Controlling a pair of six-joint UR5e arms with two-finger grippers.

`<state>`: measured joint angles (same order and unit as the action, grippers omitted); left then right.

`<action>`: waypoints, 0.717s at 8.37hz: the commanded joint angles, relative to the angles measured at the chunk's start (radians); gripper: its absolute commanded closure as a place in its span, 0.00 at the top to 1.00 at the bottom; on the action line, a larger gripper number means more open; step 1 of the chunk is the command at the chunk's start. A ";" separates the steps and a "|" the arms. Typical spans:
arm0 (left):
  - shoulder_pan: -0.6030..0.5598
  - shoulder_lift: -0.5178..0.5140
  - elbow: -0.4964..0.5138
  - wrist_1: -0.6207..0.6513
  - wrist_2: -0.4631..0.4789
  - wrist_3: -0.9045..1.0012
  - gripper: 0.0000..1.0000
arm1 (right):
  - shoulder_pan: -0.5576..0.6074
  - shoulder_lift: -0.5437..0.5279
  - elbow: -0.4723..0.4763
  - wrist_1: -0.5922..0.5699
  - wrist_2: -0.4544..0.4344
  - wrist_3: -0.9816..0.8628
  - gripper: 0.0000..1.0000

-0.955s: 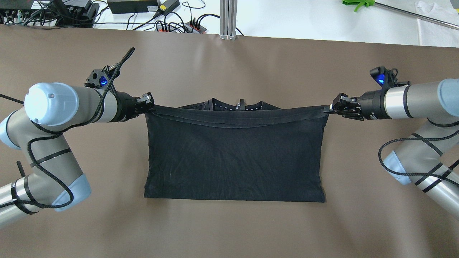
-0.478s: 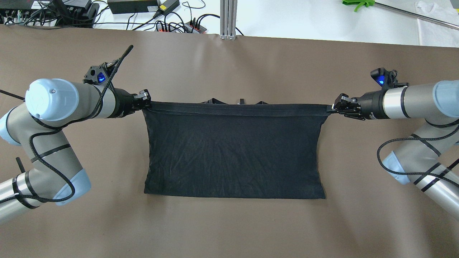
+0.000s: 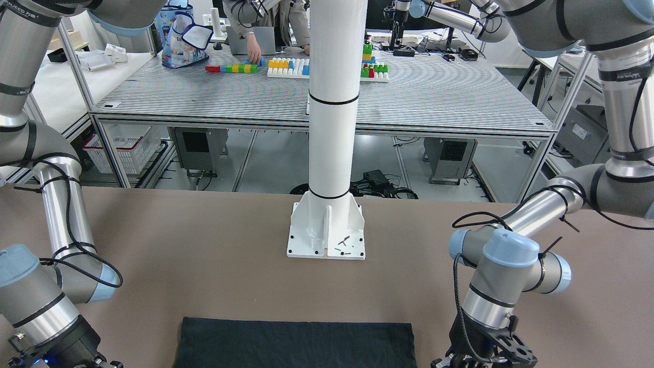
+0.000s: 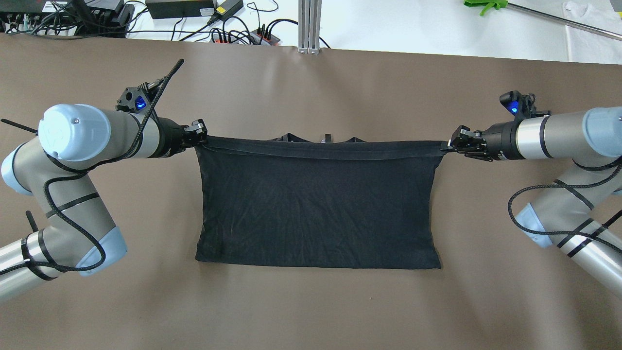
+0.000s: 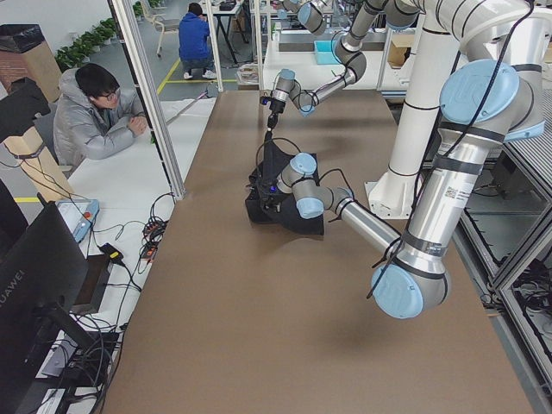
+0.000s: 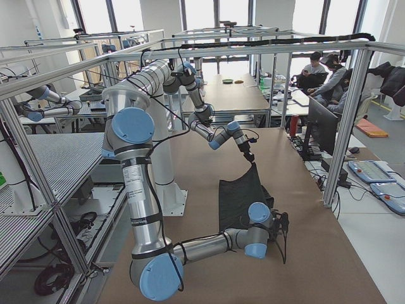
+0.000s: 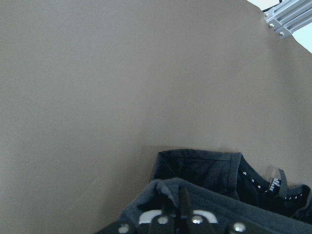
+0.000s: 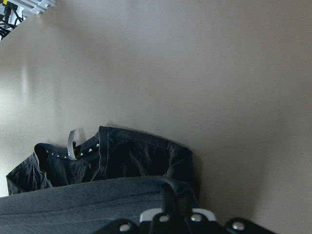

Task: Fold clothes
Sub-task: 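Lay the held hem down near the collar with both grippers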

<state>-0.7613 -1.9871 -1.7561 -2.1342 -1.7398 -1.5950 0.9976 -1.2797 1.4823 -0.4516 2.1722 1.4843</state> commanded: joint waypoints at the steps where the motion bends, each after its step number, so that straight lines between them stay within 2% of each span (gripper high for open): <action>1: 0.000 -0.013 -0.005 0.000 -0.009 -0.011 0.00 | -0.002 0.036 0.006 -0.001 0.000 0.014 0.00; 4: 0.010 -0.016 -0.010 -0.003 -0.009 -0.011 0.00 | -0.004 0.039 0.029 0.001 0.001 0.005 0.03; 5: 0.011 -0.016 -0.005 0.000 -0.001 -0.003 0.60 | -0.004 0.037 0.027 -0.001 0.000 0.002 0.45; 6: 0.011 -0.018 -0.005 0.000 0.009 -0.009 1.00 | -0.004 0.036 0.027 -0.002 0.000 0.002 0.93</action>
<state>-0.7528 -2.0031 -1.7631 -2.1350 -1.7451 -1.6028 0.9941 -1.2418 1.5081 -0.4520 2.1729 1.4899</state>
